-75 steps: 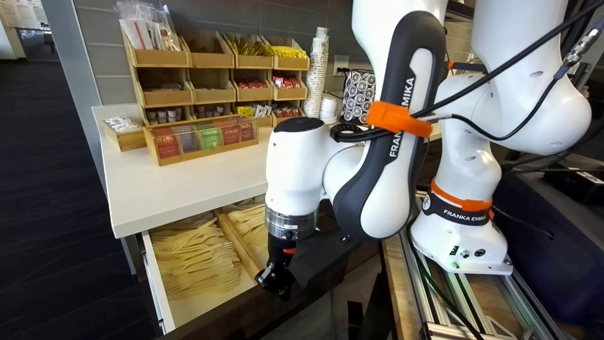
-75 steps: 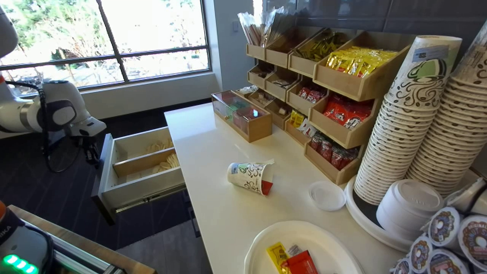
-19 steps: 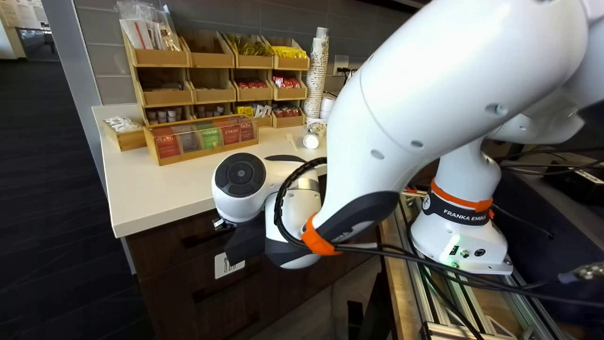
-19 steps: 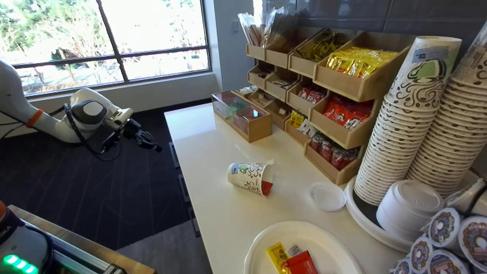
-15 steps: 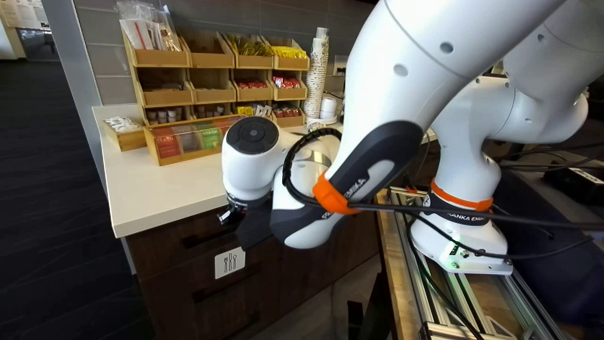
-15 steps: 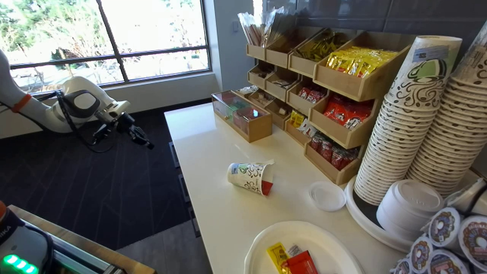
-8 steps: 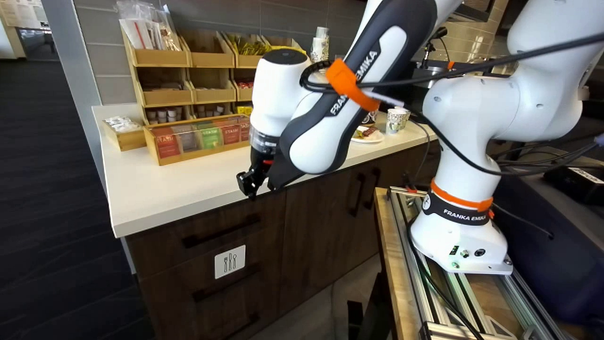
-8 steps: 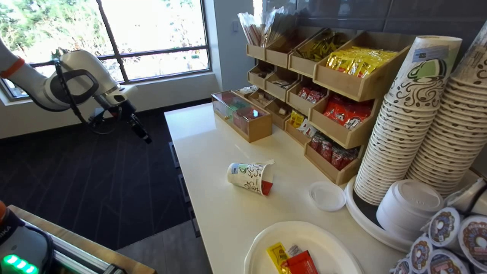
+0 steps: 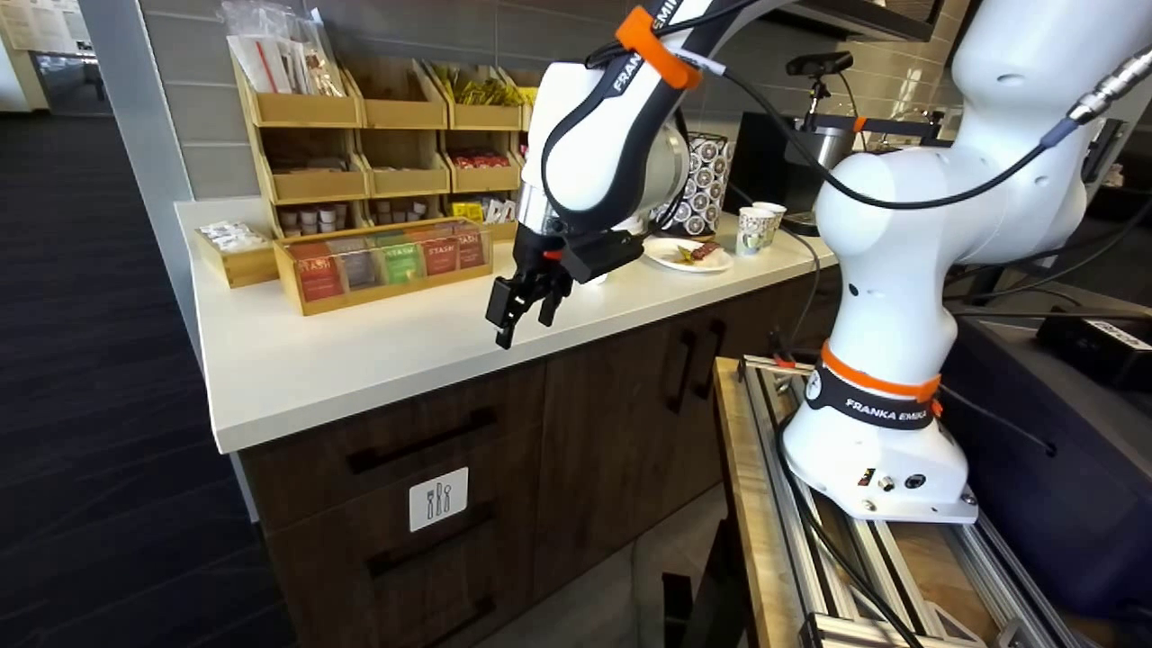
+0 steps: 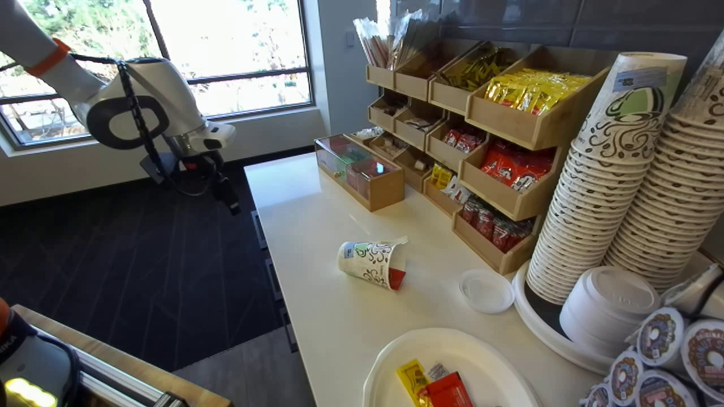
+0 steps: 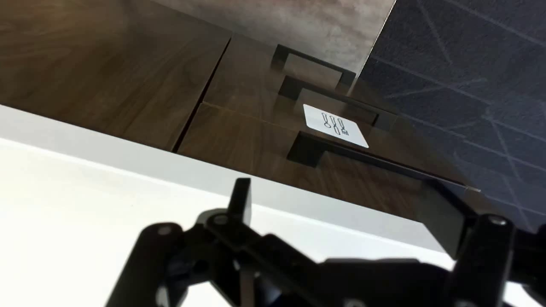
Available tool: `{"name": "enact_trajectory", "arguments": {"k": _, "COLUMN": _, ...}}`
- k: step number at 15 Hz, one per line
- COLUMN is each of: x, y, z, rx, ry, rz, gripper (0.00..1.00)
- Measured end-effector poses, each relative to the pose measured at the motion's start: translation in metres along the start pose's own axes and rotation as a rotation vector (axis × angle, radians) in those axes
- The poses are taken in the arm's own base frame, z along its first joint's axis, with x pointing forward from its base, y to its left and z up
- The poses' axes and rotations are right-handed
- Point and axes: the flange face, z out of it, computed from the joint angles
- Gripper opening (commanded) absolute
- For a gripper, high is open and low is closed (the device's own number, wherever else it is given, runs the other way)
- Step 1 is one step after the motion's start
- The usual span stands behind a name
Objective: Close the open drawer fully
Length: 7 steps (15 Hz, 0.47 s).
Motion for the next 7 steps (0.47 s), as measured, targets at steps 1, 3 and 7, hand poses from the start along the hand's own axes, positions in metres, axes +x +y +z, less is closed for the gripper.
{"name": "enact_trajectory", "arguments": {"k": 1, "x": 0.002, "y": 0.007, "z": 0.000, "rx": 0.023, "ry": -0.005, "rz": -0.034, "gripper": 0.99}}
{"name": "enact_trajectory", "arguments": {"k": 3, "x": 0.004, "y": 0.016, "z": 0.001, "rx": 0.065, "ry": -0.004, "rz": -0.098, "gripper": 1.00}}
{"name": "enact_trajectory", "arguments": {"k": 7, "x": 0.009, "y": 0.013, "z": 0.000, "rx": 0.124, "ry": 0.008, "rz": -0.170, "gripper": 1.00}}
